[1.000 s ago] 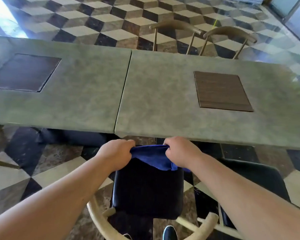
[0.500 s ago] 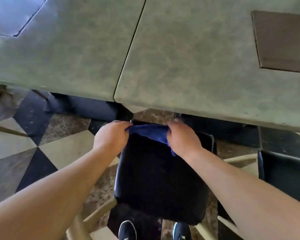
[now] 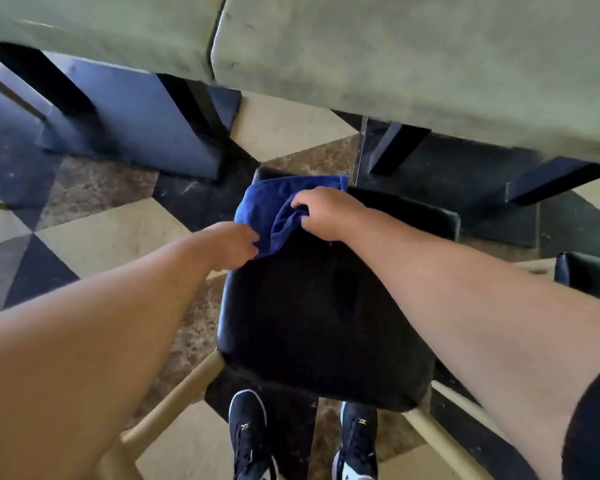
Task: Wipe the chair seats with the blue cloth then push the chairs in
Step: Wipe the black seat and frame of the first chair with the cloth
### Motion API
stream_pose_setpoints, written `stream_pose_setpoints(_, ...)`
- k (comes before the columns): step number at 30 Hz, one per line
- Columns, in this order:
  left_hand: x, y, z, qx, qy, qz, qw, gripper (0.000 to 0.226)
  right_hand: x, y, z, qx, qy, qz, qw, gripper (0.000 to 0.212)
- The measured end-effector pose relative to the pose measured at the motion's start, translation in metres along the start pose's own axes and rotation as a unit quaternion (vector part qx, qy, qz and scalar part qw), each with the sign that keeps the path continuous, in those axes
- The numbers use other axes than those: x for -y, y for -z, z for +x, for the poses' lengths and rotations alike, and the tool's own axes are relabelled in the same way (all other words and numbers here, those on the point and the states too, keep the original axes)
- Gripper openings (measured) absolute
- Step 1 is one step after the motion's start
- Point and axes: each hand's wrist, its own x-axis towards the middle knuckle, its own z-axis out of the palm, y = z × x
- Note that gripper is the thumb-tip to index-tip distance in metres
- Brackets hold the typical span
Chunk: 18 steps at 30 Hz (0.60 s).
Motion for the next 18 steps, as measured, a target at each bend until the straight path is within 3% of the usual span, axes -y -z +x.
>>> stream_pose_setpoints(3,-0.006,0.008,0.001,-0.005,0.009,0.045,0.999,0.037,0.021,-0.015,0.015,-0.014,-0.006,-0.004,1.000,0.049)
stream_pose_setpoints(6,-0.002,0.005,0.021,-0.023,0.100,-0.068,0.992,0.030,0.045,-0.047,0.023,-0.053,0.004,0.049,0.997,0.041)
stream_pose_setpoints(11,0.011,0.004,0.029,-0.006,0.105,0.007,0.994,0.032,0.079,-0.114,0.008,-0.104,0.048,0.077,0.990,0.031)
stream_pose_setpoints(15,-0.001,0.004,0.014,0.054,0.060,0.048,0.996,0.029,0.074,-0.151,-0.021,-0.056,0.112,0.046,0.991,0.029)
stream_pose_setpoints(16,-0.007,0.001,0.011,0.058,0.078,-0.028,0.995,0.031,0.069,-0.158,-0.031,-0.032,0.120,0.040,0.991,0.029)
stream_pose_setpoints(18,-0.008,-0.008,0.014,-0.031,0.106,-0.141,0.984,0.040,0.056,-0.167,-0.050,0.026,0.129,0.035,0.991,0.024)
